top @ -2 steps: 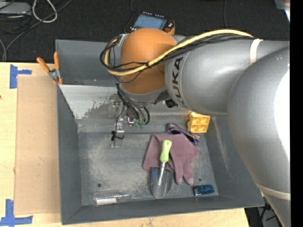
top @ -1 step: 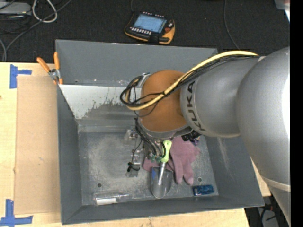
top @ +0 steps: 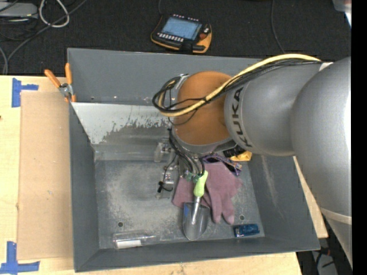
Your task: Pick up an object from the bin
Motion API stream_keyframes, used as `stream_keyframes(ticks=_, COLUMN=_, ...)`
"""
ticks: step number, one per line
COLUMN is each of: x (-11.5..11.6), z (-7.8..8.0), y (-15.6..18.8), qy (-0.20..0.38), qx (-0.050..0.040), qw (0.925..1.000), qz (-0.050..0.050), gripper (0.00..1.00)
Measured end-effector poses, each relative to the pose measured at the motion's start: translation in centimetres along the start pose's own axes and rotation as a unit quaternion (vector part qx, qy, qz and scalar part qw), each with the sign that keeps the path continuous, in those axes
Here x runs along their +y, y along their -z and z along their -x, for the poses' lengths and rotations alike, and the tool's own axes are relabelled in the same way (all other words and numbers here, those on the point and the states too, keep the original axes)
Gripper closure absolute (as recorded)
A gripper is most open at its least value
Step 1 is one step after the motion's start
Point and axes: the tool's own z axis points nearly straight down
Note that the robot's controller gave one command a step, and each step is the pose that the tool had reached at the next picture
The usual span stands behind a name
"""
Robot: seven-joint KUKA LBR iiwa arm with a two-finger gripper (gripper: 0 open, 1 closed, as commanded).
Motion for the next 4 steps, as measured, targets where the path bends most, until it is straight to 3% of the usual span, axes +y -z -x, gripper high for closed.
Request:
stream_keyframes(ticks=1, x=-6.8, z=-5.7, y=-2.7, qy=0.000, qx=0.0124, qw=0.9999, qz=-0.005, gripper=0.00)
stream_keyframes(ticks=2, x=-12.4, z=-4.3, y=-5.3, qy=0.088, qx=-0.0003, qw=0.9961, qz=0.002, gripper=1.00)
stream_keyframes(ticks=4, x=-13.3, z=-4.0, y=-5.1, qy=0.087, qx=0.0003, qw=0.9962, qz=0.002, gripper=1.00)
